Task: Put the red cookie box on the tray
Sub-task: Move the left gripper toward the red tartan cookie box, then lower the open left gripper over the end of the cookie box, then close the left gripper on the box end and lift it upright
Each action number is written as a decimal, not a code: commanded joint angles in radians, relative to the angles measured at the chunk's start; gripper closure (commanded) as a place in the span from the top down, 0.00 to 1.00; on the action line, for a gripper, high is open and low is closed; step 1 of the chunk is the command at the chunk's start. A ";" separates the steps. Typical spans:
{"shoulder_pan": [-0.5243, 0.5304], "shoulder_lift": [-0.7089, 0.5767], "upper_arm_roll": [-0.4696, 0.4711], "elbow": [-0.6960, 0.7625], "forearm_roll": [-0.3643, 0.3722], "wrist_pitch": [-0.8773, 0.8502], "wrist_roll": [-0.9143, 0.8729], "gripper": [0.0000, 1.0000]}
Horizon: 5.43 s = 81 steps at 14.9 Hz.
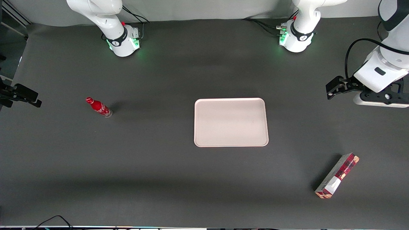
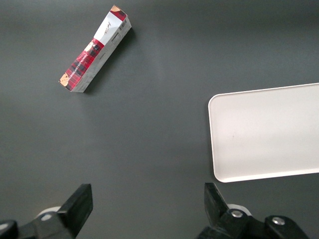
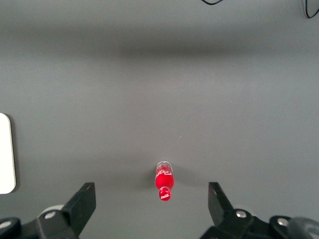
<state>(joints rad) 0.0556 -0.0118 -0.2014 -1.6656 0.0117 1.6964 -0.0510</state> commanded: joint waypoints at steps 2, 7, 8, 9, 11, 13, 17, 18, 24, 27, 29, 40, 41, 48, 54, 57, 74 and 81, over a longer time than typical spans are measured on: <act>0.001 0.012 -0.004 0.029 0.011 -0.026 0.003 1.00; 0.001 0.018 -0.004 0.032 0.010 -0.027 0.000 1.00; 0.001 0.018 -0.006 0.032 0.010 -0.029 0.000 1.00; 0.001 0.019 -0.004 0.032 0.010 -0.038 -0.001 1.00; 0.001 0.019 -0.004 0.033 0.010 -0.050 -0.001 1.00; 0.001 0.018 -0.004 0.033 0.010 -0.050 0.011 1.00; 0.003 0.024 -0.003 0.032 0.011 -0.047 0.026 1.00; 0.003 0.027 -0.003 0.033 0.013 -0.041 0.031 1.00; 0.012 0.055 0.003 0.033 0.028 -0.014 0.134 1.00; 0.021 0.087 0.003 0.033 0.027 0.028 0.209 1.00; 0.036 0.105 0.003 0.036 0.027 0.057 0.250 1.00; 0.038 0.314 0.071 0.156 0.091 0.187 0.491 1.00; 0.038 0.331 0.083 0.158 0.087 0.209 0.514 1.00; 0.038 0.472 0.108 0.161 0.091 0.385 0.531 1.00; 0.043 0.591 0.140 0.173 0.091 0.502 0.563 1.00; 0.043 0.611 0.142 0.173 0.093 0.509 0.563 1.00; 0.058 0.812 0.151 0.170 0.096 0.818 0.652 1.00; 0.056 0.863 0.151 0.170 0.094 0.887 0.743 0.52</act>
<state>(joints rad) 0.1136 0.8319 -0.0522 -1.5187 0.1015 2.5712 0.6175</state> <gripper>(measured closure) 0.031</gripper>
